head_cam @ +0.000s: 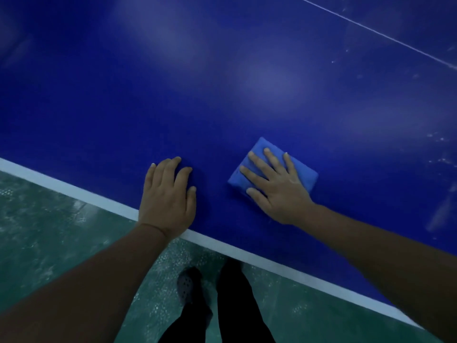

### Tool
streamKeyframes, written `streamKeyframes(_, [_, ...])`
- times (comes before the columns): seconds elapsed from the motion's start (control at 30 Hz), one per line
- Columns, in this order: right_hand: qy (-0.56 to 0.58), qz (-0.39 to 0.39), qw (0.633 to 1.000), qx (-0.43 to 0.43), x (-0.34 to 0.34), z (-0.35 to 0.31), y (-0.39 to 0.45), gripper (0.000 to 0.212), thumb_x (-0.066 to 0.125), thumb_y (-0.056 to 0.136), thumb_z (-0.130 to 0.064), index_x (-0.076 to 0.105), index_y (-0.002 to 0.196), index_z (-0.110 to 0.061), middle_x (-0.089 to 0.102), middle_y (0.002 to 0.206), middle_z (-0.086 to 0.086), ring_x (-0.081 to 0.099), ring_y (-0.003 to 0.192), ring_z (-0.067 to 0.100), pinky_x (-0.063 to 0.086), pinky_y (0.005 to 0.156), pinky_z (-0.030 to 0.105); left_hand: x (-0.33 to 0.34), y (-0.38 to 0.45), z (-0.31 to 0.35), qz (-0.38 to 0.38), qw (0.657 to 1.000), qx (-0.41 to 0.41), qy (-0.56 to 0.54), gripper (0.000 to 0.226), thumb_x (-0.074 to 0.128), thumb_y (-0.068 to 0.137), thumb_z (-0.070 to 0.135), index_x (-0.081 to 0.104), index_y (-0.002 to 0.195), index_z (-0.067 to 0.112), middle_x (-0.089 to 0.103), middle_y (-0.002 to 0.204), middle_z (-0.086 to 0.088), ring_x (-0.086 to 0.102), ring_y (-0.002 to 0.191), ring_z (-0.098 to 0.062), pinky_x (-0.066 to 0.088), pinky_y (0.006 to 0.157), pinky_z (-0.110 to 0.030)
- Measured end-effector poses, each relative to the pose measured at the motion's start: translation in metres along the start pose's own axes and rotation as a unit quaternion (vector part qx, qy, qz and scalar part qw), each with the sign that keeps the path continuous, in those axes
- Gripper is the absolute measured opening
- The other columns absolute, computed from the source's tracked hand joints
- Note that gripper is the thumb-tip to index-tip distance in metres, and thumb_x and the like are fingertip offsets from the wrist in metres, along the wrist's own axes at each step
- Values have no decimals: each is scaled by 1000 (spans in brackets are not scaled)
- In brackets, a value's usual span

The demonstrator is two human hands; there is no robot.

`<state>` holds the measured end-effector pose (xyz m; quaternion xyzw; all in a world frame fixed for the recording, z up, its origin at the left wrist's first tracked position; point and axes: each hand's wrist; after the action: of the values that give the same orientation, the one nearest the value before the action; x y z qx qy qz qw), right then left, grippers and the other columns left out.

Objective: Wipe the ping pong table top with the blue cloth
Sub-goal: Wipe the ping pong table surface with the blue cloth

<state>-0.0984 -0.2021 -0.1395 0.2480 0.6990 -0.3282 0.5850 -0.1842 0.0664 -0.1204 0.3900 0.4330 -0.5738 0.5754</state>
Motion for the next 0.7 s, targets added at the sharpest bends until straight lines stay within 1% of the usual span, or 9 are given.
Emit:
streamKeyframes(0.07, [-18,10,999,40,-6,34,20,55,18,103,-57,27,155,-39,15,167,-7,6,154,25,0,122,56,0,15,9,8,1000,7,-6,49,38,95,32,57,128,2,48,141,-22,41,133,-42,22,117,-57])
streamKeyframes(0.23, [38,35,942,332,-25,79,76,57,16,103,-54,13,158,-39,3,168,-7,-2,154,26,0,121,60,2,69,35,10,999,21,-40,48,35,97,30,56,131,2,43,147,-20,36,138,-39,15,121,-53])
streamKeyframes(0.33, [13,47,996,77,-5,32,54,55,22,103,-52,28,155,-37,20,166,-1,15,153,32,9,118,65,3,106,46,21,998,16,-55,46,40,96,26,56,131,2,43,148,-20,35,139,-39,14,121,-52])
streamKeyframes(0.4, [-9,11,998,-57,-5,44,42,53,24,104,-53,27,155,-40,22,165,-4,16,153,30,6,119,62,3,130,52,25,998,21,-56,46,40,95,26,56,130,1,43,148,-20,35,139,-39,14,121,-52])
streamKeyframes(0.43, [-15,15,999,-28,-9,75,50,53,24,103,-53,29,154,-40,24,165,-4,17,153,29,8,119,62,3,143,55,24,998,28,-54,46,40,95,26,56,130,1,42,149,-20,35,140,-38,14,121,-52])
streamKeyframes(0.5, [-17,46,983,175,-25,146,72,57,20,101,-52,26,156,-38,19,166,-3,12,153,28,12,118,63,3,168,61,28,998,38,-47,44,40,96,24,55,131,2,42,149,-19,33,141,-37,12,122,-51])
streamKeyframes(0.6, [82,47,883,461,-44,204,93,57,18,103,-52,12,159,-39,1,168,-7,-4,154,27,1,120,63,9,204,74,39,998,36,-46,39,46,99,20,53,134,4,39,151,-16,29,144,-33,9,123,-47])
streamKeyframes(0.63, [74,63,883,459,-41,197,100,57,18,103,-52,13,159,-39,2,168,-6,-2,154,28,1,119,64,12,216,80,41,997,35,-48,41,46,99,20,52,136,4,38,153,-15,27,145,-32,8,123,-46])
streamKeyframes(0.7, [41,73,948,308,-28,164,108,56,20,101,-52,23,156,-39,14,167,-4,9,154,29,4,118,64,20,245,94,46,997,29,-51,45,44,99,22,47,141,5,33,156,-14,23,147,-30,5,124,-45])
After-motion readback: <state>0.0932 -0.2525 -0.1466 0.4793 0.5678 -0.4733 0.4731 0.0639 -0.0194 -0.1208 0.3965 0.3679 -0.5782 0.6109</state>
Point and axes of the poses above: each hand's wrist, its own y-axis towards the middle knuckle, its own x-axis out of the palm, z = x × y
